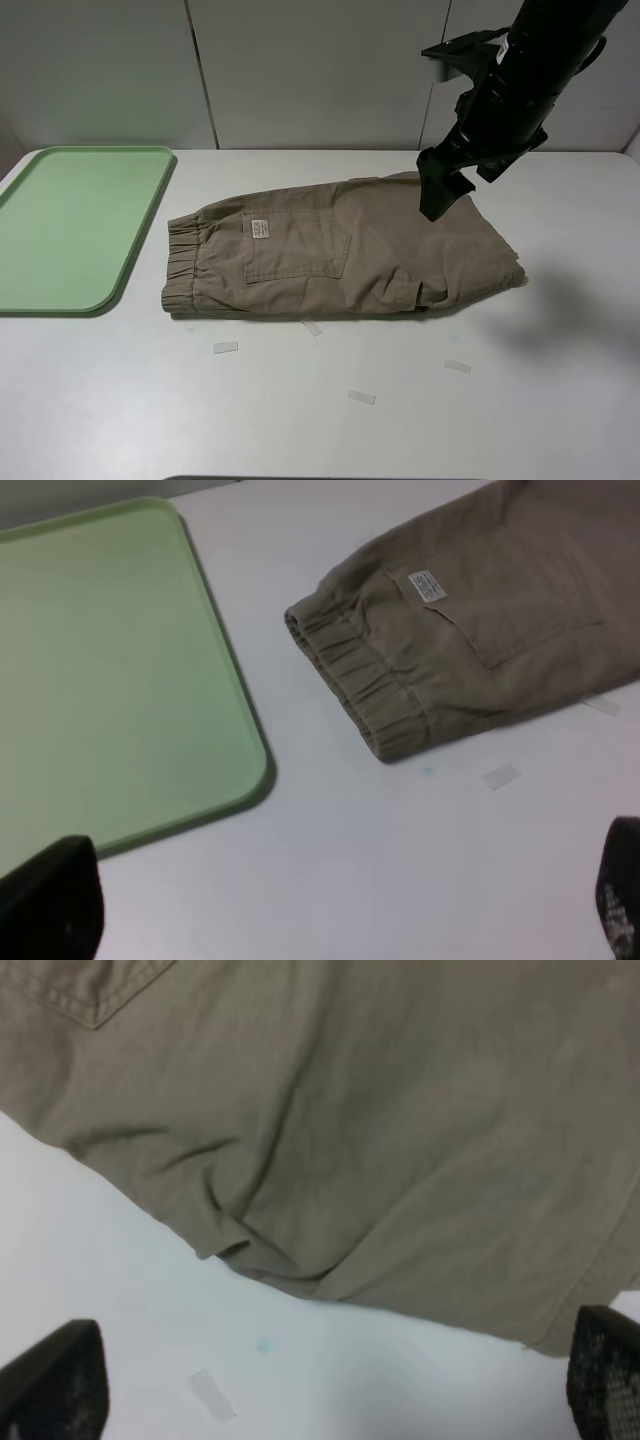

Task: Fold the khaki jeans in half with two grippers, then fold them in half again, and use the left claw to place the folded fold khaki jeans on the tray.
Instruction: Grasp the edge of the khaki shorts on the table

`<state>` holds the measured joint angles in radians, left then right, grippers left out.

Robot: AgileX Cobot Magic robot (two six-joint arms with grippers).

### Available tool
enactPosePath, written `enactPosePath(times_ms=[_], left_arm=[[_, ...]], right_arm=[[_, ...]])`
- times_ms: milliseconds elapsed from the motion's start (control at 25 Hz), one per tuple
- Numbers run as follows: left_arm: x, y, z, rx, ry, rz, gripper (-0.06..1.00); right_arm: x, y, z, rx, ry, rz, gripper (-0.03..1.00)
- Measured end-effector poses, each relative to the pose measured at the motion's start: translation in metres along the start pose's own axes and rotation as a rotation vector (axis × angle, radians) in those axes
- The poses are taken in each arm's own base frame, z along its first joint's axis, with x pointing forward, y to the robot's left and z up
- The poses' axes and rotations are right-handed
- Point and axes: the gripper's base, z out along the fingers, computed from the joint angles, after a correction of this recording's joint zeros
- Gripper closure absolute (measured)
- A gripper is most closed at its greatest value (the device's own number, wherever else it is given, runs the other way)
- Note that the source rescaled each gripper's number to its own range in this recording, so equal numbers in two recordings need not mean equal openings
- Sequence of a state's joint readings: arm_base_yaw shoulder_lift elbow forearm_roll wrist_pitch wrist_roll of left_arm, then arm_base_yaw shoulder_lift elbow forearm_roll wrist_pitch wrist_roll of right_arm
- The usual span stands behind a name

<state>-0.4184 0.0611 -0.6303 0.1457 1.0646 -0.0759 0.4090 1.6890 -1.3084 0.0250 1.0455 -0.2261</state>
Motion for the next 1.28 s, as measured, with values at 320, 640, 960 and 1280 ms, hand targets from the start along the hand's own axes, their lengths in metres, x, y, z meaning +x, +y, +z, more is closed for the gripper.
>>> enactPosePath(times_ms=[320,640,960,1280], left_arm=[[0.027,-0.007,0.025,0.059,0.078,-0.017,-0.02],[0.027,-0.007,0.026,0.061,0.080,0.001,0.00],[0.027,-0.008,0.025,-0.054,0.081,-0.071,0.01],[0.028,-0.011,0.025,-0.288,0.081,-0.225,0.01]], right_arm=[[-0.002,-0.001,0.000,0.006,-0.025,0.000,-0.03],[-0.004,-0.001,0.000,0.009,-0.041,0.013,-0.03],[-0.004,-0.003,0.000,0.030,-0.049,0.101,-0.03],[-0.007,-0.054,0.053,0.082,-0.027,0.266,-0.03]])
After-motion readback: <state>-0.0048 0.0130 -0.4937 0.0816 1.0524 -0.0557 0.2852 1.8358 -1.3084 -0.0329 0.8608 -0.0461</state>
